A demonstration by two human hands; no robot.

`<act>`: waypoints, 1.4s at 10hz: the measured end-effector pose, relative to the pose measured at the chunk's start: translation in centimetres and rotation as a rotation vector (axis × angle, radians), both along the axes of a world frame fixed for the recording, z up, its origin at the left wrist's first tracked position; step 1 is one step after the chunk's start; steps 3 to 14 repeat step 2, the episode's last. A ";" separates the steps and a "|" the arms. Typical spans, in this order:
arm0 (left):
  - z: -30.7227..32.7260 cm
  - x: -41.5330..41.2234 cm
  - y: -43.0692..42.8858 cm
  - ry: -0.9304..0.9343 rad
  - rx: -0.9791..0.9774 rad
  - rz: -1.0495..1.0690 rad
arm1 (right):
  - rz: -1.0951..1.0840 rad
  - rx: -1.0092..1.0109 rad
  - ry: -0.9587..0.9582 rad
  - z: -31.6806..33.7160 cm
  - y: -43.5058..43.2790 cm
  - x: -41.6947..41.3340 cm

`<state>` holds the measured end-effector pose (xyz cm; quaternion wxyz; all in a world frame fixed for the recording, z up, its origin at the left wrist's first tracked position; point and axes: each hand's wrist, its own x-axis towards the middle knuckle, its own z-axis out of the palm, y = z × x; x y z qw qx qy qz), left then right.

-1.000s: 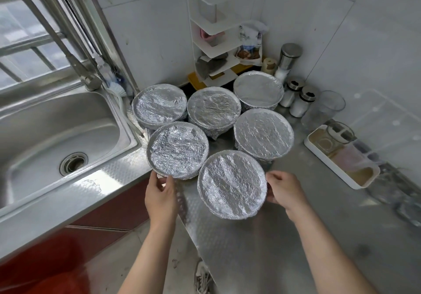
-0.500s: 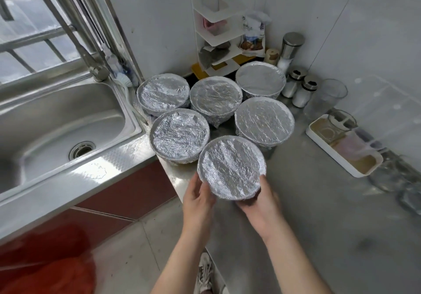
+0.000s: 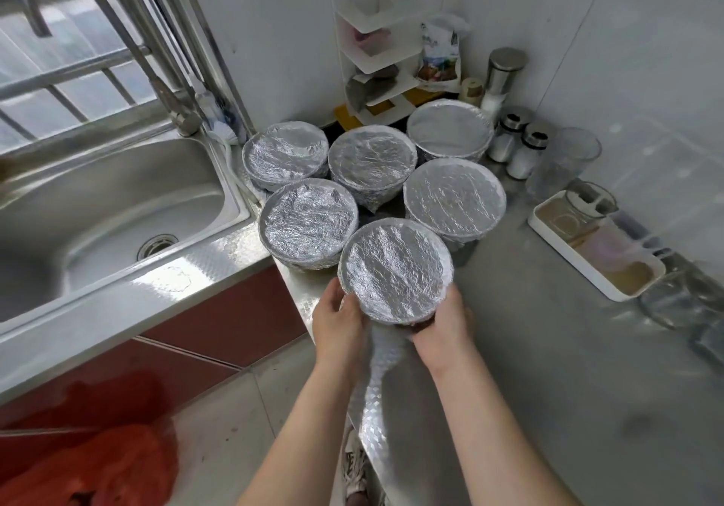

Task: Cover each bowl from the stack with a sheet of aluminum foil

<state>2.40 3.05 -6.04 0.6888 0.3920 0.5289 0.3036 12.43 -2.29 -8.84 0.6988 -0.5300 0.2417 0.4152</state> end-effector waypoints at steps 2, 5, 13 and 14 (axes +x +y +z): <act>1.5 -0.6 0.0 -0.042 -0.056 -0.053 | 0.072 0.058 0.015 0.3 -0.3 0.9; 1.5 -0.6 0.0 -0.042 -0.056 -0.053 | 0.072 0.058 0.015 0.3 -0.3 0.9; 1.5 -0.6 0.0 -0.042 -0.056 -0.053 | 0.072 0.058 0.015 0.3 -0.3 0.9; 1.5 -0.6 0.0 -0.042 -0.056 -0.053 | 0.072 0.058 0.015 0.3 -0.3 0.9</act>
